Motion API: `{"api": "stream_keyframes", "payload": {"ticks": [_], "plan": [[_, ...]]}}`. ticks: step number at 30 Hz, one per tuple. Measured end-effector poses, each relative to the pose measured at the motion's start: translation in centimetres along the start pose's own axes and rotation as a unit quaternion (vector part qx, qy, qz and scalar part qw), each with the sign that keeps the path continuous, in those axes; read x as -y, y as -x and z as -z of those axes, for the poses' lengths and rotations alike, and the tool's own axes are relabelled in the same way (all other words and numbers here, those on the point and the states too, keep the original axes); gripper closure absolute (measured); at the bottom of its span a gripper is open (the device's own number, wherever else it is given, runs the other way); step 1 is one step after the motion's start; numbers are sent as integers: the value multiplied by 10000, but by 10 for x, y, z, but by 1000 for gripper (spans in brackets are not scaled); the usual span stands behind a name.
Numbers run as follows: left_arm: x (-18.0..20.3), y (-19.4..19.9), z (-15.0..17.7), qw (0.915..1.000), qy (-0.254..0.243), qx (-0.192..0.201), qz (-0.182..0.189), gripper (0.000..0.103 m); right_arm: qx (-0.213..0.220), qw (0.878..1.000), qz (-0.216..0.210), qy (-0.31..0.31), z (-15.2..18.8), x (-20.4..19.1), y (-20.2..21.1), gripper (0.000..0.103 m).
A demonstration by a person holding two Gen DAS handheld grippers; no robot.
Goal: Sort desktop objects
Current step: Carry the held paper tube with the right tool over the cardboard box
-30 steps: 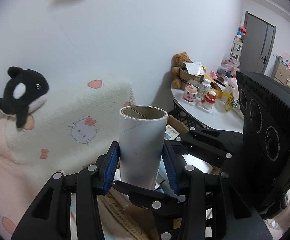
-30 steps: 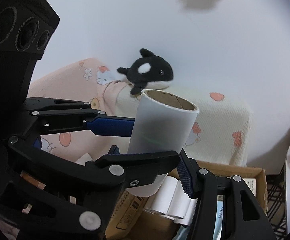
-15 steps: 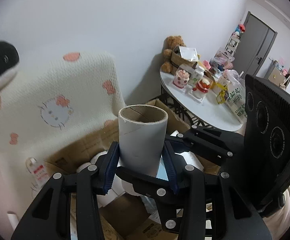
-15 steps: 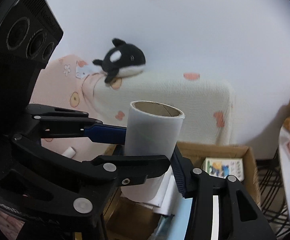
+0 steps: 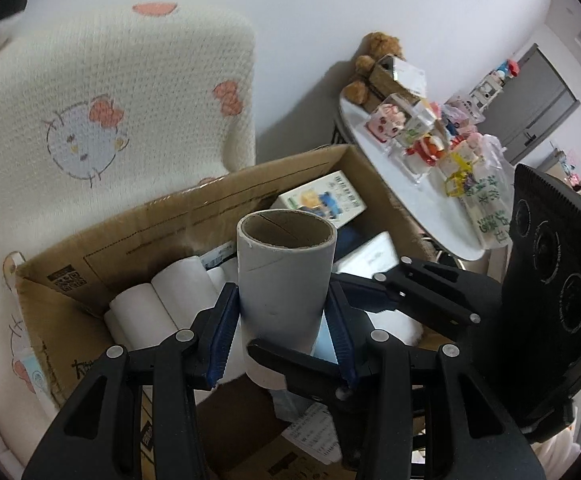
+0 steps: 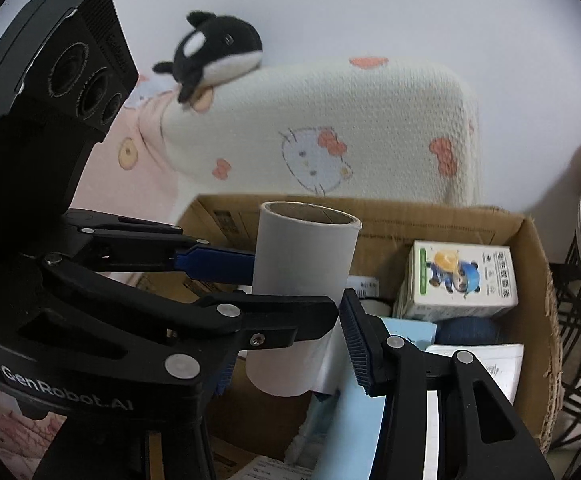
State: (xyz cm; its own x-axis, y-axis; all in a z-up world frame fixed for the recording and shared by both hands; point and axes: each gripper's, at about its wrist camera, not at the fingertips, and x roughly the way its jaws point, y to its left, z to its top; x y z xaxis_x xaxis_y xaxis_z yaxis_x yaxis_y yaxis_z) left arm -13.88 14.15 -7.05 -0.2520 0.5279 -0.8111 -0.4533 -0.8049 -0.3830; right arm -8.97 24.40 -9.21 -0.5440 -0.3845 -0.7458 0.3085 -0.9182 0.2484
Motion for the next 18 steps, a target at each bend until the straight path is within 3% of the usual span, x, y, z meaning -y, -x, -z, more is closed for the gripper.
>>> {"api": "stream_keyframes", "payload": {"ticks": [12, 18], "plan": [[-22, -32, -12, 9968, 529, -361, 469, 56, -558, 9983, 92, -150, 3, 14, -23, 58], [-35, -47, -14, 9901, 1046, -581, 735, 55, -706, 9971, 191, -209, 6, 15, -26, 59]]}}
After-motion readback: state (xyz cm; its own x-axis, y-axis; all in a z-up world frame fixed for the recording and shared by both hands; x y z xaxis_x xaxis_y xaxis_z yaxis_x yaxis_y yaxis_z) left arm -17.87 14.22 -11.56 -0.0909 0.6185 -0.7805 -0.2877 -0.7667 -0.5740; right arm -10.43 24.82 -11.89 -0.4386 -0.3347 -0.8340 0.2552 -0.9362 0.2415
